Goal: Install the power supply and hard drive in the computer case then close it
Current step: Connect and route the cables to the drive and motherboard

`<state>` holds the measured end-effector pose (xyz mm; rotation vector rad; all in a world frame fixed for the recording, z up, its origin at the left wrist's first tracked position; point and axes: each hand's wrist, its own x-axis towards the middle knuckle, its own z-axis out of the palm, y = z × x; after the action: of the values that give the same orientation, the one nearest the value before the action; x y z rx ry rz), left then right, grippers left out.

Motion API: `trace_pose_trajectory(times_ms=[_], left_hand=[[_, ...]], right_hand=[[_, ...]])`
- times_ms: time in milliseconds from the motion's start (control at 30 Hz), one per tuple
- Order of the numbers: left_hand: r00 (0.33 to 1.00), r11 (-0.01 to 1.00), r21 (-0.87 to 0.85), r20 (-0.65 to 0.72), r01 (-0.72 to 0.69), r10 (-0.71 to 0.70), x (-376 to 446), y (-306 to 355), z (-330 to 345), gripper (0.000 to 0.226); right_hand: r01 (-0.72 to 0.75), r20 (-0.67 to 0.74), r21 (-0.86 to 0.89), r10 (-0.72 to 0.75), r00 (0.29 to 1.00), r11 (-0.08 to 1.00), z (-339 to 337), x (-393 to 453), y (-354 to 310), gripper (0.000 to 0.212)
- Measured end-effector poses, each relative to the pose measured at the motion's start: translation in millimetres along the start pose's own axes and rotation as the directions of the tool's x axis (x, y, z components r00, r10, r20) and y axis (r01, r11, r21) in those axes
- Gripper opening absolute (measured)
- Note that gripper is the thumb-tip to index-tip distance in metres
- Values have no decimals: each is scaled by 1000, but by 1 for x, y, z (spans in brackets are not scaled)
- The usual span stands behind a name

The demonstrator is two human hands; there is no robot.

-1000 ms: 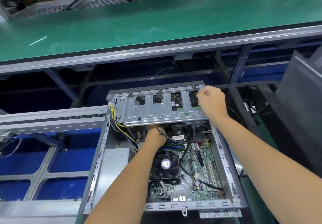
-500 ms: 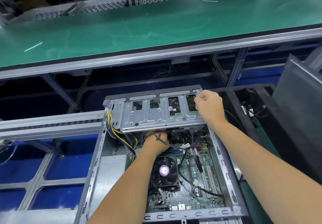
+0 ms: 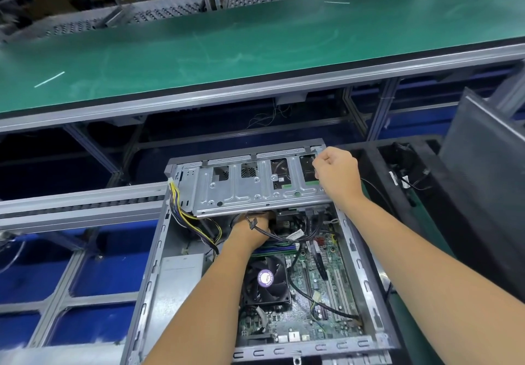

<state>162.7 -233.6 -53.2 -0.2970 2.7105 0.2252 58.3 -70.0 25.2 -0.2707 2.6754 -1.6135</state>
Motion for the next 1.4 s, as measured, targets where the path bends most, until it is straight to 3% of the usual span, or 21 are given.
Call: trace_pose_trajectory(times_ms=[600, 700, 1000, 1200, 1400], left_hand=[[997, 997, 17, 22, -79, 78, 5, 0, -5, 14], [998, 999, 5, 36, -50, 50, 6, -1, -6, 25], [997, 997, -64, 74, 34, -29, 5, -2, -6, 16], [987, 985, -114, 108, 127, -115, 4, -6, -9, 37], [993, 988, -127, 83, 89, -79, 3, 1, -8, 26]], right_hand=[[-18, -7, 7, 18, 1000, 1000, 0, 1, 1, 17], [-25, -4, 17, 25, 1000, 1000, 0, 1, 0, 17], [-16, -16, -16, 16, 1000, 1000, 1, 2, 2, 18], [-26, -13, -15, 26, 1000, 1000, 2, 4, 3, 17], [-24, -10, -5, 24, 1000, 1000, 2, 5, 3, 17]])
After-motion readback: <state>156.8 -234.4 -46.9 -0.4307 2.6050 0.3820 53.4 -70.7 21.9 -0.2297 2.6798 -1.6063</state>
